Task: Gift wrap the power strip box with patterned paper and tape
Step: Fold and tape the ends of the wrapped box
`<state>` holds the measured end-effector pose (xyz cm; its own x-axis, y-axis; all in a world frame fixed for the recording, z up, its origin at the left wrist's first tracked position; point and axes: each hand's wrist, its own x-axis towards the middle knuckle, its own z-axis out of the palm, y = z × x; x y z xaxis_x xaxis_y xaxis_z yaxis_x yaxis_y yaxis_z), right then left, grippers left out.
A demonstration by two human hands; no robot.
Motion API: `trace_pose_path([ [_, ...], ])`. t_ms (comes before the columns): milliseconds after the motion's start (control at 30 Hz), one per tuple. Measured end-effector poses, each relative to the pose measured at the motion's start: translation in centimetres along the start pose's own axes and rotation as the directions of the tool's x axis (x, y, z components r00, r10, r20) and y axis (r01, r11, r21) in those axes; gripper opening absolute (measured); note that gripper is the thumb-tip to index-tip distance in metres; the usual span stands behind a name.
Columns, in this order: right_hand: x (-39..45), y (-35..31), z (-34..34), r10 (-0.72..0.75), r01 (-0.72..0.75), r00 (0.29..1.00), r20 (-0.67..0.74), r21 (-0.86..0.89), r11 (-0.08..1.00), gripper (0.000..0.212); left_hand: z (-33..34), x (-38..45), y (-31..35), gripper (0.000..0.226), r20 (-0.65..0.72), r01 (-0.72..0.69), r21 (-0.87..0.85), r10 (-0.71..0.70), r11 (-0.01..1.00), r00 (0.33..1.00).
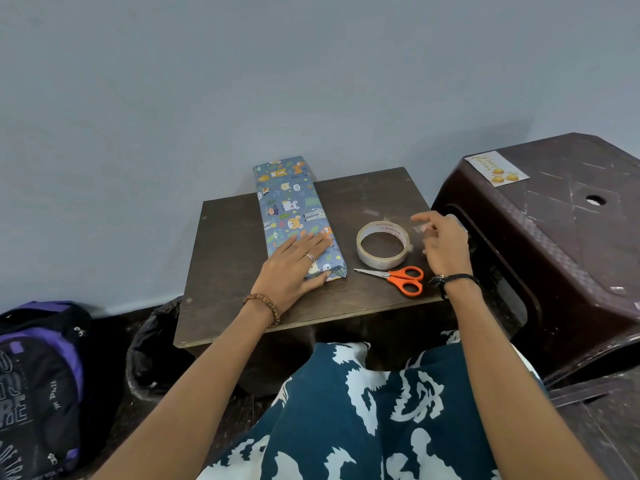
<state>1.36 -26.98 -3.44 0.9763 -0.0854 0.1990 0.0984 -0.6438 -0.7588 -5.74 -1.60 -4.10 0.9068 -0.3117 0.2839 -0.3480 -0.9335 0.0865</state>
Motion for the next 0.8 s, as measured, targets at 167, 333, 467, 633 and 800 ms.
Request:
trace_pose_path([
  [167,-1.4,-1.1,-0.1,0.101,-0.035,0.983,-0.156,0.377,0.925,0.026,0.1,0.0,-0.1,0.057,-0.005,0.001,0.000,-0.001,1.000,1.000],
  [333,-4.5,-3.0,1.8,0.086,0.034,0.977,-0.197,0.536,0.843,0.026,0.2,0.0,-0.1,0.057,0.007,0.002,0.001,-0.002,1.000,1.000],
  [467,-6.8,-4.4,4.3,-0.010,0.096,0.987,-0.163,0.529,0.843,0.027,0.1,-0.1,-0.1,0.057,0.001,0.003,-0.005,-0.003,1.000,1.000],
  [633,-9.3,-5.0,6.4,-0.125,0.170,0.984,-0.125,0.479,0.861,0.027,0.2,0.0,-0.1,0.056,-0.019,0.009,-0.017,-0.010,1.000,1.000],
  [800,-10.7,-5.2,7.2,-0.137,0.210,0.973,-0.188,0.454,0.866,0.028,0.4,-0.1,-0.1,0.056,-0.027,0.009,-0.021,-0.010,1.000,1.000],
])
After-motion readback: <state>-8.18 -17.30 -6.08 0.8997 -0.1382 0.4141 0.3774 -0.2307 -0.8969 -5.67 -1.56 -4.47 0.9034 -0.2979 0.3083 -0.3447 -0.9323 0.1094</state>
